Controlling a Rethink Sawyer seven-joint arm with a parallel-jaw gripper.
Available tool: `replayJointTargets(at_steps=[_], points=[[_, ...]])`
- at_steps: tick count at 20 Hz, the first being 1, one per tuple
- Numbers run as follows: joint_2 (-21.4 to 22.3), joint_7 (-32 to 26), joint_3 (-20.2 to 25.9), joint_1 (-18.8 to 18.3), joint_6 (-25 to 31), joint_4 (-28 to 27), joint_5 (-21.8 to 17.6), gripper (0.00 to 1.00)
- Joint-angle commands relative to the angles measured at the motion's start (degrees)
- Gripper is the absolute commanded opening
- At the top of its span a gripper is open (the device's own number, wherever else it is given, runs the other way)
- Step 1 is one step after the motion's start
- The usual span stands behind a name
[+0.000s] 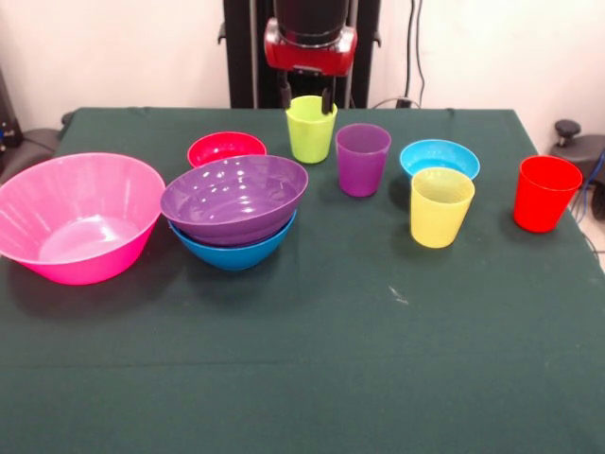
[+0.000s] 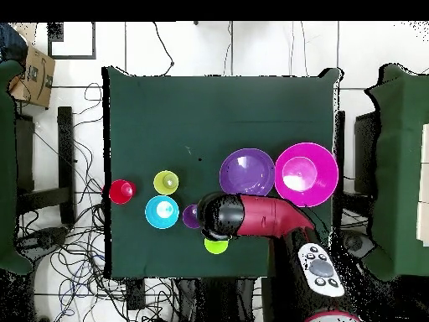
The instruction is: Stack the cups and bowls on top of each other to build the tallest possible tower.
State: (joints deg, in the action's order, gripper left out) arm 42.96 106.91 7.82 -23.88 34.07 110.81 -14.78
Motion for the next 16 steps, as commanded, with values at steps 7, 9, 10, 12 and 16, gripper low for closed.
replayJointTargets(at_steps=[7, 9, 10, 12, 16], points=[[-9.4, -0.2, 3.5, -0.2, -10.7, 2.1, -8.3, 1.0], [-8.5, -0.5, 3.8, -0.6, -9.5, 2.4, -8.0, 1.0], [-8.0, -0.5, 4.0, -0.6, -9.1, 2.6, -7.8, 1.0], [-7.0, -0.7, 4.2, -0.8, -8.3, 3.1, -7.5, 1.0], [-6.2, -1.6, 4.4, -1.6, -7.5, 3.3, -7.5, 1.0]])
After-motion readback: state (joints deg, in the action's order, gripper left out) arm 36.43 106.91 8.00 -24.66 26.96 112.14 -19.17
